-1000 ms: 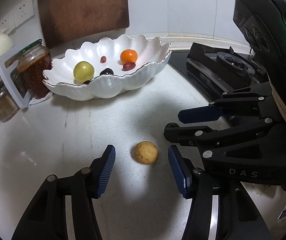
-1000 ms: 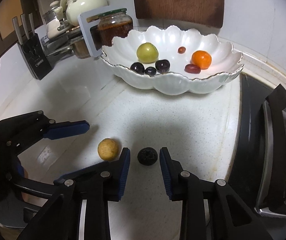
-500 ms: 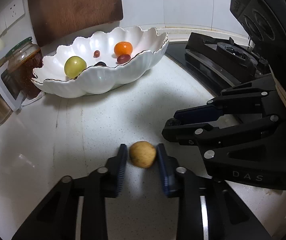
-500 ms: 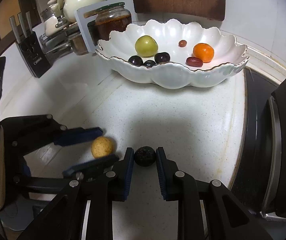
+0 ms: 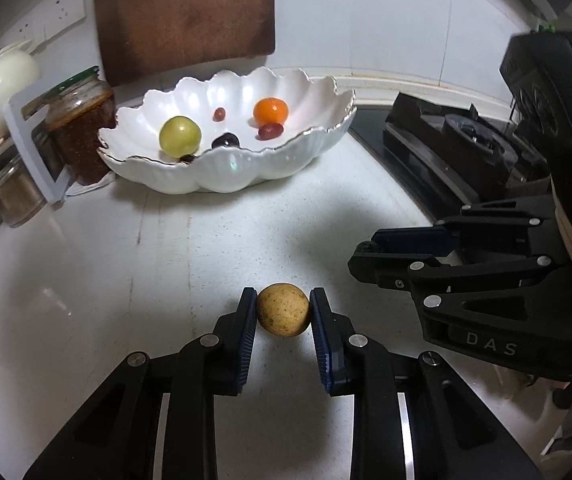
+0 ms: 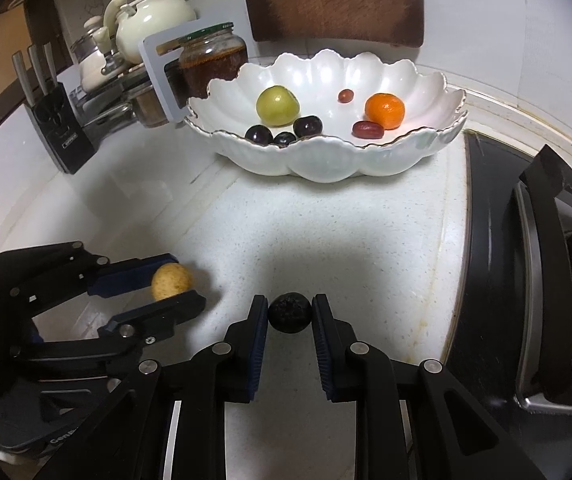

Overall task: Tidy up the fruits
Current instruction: 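Close left tool on a tan round fruit while right tool closes on a blueberry, then carry the tan fruit and blueberry in both tools over the bowl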

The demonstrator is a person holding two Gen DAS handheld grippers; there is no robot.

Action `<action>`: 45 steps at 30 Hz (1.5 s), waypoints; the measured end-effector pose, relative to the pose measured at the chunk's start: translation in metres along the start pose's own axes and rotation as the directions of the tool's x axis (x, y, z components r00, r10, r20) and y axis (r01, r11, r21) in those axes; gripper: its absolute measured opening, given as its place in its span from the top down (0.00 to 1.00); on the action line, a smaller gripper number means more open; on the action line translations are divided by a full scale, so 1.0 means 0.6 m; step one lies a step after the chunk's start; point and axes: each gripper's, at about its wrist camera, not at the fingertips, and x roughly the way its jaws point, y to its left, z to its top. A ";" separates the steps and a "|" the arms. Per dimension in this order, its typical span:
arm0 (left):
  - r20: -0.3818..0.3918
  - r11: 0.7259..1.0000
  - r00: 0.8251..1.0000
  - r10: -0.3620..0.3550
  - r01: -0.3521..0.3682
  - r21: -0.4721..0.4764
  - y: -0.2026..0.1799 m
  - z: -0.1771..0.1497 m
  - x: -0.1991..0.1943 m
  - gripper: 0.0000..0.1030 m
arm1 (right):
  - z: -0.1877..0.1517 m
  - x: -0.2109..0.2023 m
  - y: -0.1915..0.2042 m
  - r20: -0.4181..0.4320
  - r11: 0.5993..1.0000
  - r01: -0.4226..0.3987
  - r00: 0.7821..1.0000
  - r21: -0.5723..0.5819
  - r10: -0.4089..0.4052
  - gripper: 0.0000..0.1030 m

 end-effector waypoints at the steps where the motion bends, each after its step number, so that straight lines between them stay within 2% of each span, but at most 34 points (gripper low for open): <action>1: 0.004 1.000 1.000 0.001 -0.001 -0.008 0.001 0.001 -0.005 0.73 | -0.001 -0.003 0.001 0.005 1.000 0.001 1.000 0.003 -0.001 0.77; 11: 0.044 0.996 0.999 0.007 -0.003 -0.094 0.019 0.008 -0.048 0.74 | 0.002 -0.049 0.010 0.067 0.999 0.035 0.997 0.037 -0.037 0.77; 20: 0.120 0.994 0.993 0.014 0.000 -0.114 0.024 0.021 -0.100 0.74 | 0.009 -0.099 0.025 0.139 0.997 0.059 0.988 0.045 -0.065 0.77; 34: 0.261 0.992 0.965 0.024 0.009 -0.124 0.033 0.070 -0.174 0.74 | 0.041 -0.168 0.040 0.262 0.995 0.081 0.960 0.055 -0.093 0.77; 45: 0.319 0.992 0.946 0.063 -0.024 -0.126 0.037 0.114 -0.181 0.74 | 0.078 -0.191 0.030 0.338 0.992 0.098 0.933 0.083 -0.121 0.77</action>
